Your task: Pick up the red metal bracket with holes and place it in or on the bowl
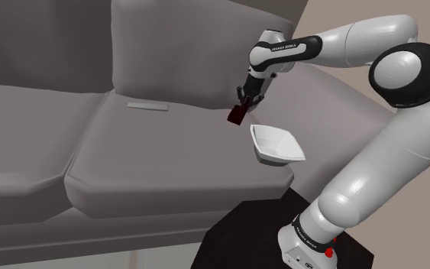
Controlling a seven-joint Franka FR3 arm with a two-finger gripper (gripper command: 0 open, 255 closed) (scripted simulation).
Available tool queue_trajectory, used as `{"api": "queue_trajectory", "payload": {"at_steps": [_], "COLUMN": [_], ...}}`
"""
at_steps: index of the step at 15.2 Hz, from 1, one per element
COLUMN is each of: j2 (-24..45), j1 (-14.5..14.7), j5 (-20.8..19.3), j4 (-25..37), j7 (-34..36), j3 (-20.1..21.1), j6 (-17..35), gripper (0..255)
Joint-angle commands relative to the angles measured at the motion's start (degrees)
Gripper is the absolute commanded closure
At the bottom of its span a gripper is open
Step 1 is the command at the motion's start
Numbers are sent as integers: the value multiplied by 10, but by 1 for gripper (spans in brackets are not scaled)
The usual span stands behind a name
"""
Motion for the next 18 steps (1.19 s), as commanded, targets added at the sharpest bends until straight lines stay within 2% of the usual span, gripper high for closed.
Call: {"api": "queue_trajectory", "payload": {"at_steps": [1,10,18], "j2": [-5,-20,-185], "j1": [0,1,-26], "j5": [-1,-3,-41], "j4": [10,62,-101], "j7": [1,2,-26], "j3": [0,1,-19], "j6": [-15,-81,-80], "gripper": [255,255,255]}}
